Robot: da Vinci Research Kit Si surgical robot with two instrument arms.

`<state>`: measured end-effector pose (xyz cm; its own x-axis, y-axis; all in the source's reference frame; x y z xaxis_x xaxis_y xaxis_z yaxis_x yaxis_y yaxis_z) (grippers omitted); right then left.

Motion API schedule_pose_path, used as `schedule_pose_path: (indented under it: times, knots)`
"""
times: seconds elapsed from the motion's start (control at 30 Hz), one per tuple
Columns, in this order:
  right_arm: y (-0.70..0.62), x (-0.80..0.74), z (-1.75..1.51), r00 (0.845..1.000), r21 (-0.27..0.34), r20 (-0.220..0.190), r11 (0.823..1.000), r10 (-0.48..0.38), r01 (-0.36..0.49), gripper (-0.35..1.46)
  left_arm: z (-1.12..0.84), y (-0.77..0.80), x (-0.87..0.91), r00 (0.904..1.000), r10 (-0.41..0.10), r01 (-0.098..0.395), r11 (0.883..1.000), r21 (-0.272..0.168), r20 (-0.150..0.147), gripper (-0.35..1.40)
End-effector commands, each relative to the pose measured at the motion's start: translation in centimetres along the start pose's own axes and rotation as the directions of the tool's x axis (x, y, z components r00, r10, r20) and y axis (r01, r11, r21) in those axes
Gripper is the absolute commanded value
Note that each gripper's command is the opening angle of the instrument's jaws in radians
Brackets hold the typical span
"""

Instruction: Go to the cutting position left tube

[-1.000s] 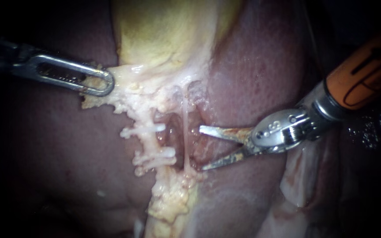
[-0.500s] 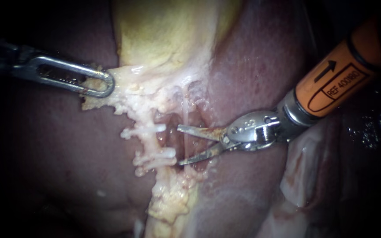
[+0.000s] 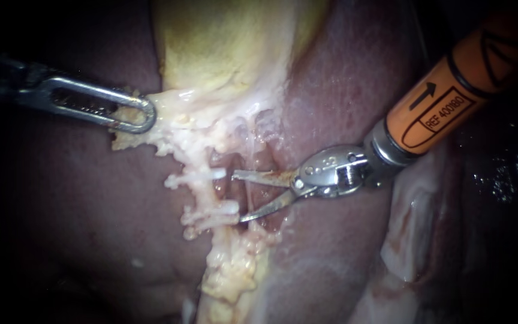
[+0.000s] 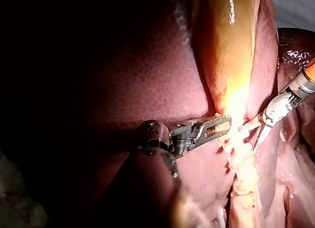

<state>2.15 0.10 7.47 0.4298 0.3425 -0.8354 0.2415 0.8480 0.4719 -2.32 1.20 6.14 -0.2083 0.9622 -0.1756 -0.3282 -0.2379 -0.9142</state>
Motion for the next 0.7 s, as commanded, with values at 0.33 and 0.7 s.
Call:
schedule_pose_path:
  times: [0.33, 0.7]
  knots:
    - [-0.04, 0.17, 0.19, 0.997, 0.09, -0.063, 0.995, -0.039, 0.044, 1.29, 0.0, 0.0, 0.0, 1.0, 0.0, 0.0, 1.0, 0.0, 0.0, -0.35]
    - [0.03, 0.3, 0.43, 0.995, 0.106, -0.095, 0.994, -0.022, 0.032, 1.23, 0.0, -0.01, 0.0, 1.0, 0.0, 0.0, 1.0, 0.0, 0.0, -0.35]
